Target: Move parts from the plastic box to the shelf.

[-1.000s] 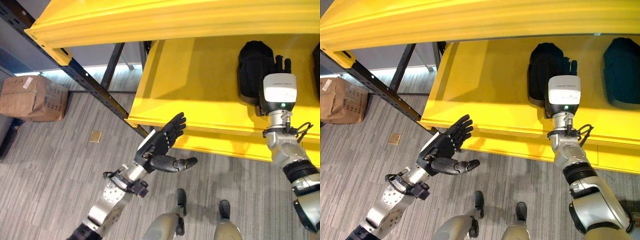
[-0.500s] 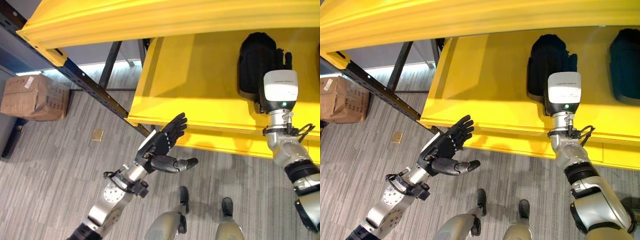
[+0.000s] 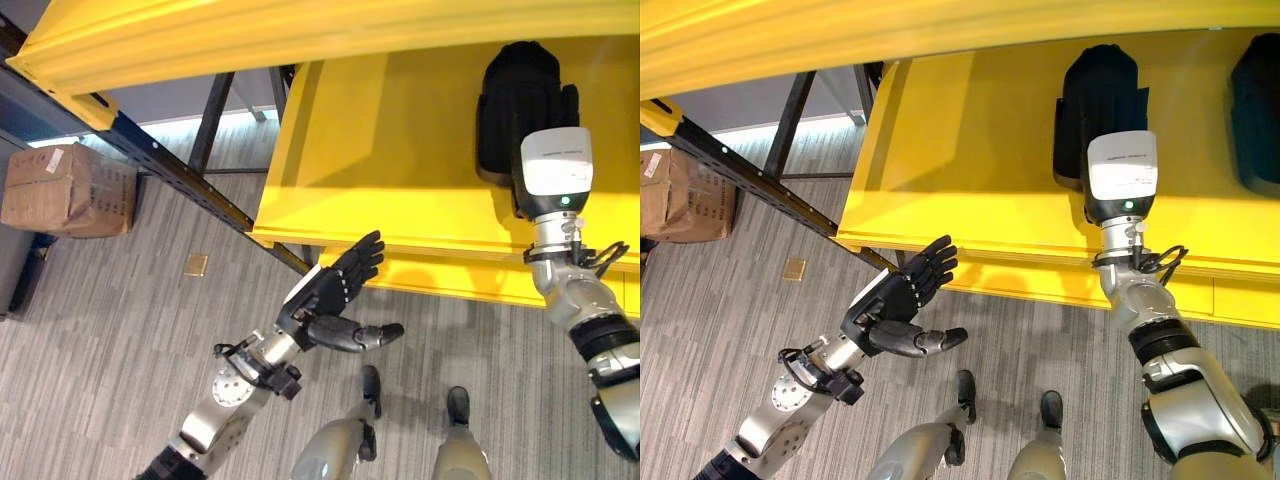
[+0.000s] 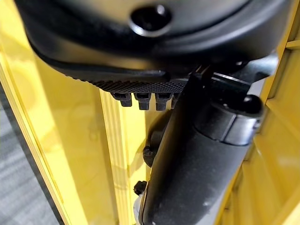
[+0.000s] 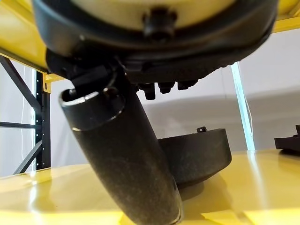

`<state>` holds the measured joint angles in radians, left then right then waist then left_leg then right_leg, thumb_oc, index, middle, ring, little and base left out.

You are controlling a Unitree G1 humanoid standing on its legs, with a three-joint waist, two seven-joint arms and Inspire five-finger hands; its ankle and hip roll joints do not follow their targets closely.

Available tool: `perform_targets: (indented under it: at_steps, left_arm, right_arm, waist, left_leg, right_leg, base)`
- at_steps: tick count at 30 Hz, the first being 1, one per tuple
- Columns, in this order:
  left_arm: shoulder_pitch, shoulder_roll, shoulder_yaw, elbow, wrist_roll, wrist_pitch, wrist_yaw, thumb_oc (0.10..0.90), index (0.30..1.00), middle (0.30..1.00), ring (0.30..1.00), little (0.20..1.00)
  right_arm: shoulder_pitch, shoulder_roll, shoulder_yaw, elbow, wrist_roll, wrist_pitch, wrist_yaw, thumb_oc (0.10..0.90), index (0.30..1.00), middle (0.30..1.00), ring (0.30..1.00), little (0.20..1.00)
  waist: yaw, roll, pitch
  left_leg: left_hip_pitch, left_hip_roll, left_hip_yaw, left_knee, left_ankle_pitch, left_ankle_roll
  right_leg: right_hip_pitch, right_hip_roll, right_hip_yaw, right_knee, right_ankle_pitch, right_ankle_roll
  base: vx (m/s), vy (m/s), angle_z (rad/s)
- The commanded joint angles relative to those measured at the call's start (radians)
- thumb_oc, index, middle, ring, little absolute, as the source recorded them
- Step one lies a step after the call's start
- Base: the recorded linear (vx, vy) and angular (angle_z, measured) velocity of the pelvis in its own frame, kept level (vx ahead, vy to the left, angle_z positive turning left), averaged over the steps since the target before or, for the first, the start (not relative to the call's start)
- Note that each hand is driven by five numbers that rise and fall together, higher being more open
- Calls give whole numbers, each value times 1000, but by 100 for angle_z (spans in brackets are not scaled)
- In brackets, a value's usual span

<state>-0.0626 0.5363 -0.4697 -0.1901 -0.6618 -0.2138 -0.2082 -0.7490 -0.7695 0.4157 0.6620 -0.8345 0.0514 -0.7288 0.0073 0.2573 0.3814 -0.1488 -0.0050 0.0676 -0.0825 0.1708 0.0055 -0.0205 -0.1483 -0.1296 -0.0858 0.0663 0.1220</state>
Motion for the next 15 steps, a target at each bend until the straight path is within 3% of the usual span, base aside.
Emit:
perform_targets:
  at_steps: [1,15]
  left_arm:
    - [-60,-2,10,-148,-30,-109,-21,900,1000,1000,1000,1000]
    - [-45,10,26,-155,-32,-112,-42,900,1000,1000,1000,1000]
  right_arm:
    - [-203,-94,78,-61,-44,29,-61,900,1000,1000,1000,1000]
    - [-214,-127,97,-40,-72,21,-70,900,1000,1000,1000,1000]
  waist:
    - [37,-35,-35]
    - [39,-44,-49]
  left_leg:
    - [56,-12,20,-1,-86,-21]
    - [62,-7,21,-4,-86,-24]
  right_leg:
    - [-130,-18,-3,163,-27,-45]
    - [-120,-14,-3,151,-24,-45]
  base:
    - [0,0,0]
    - [-2,-2,0]
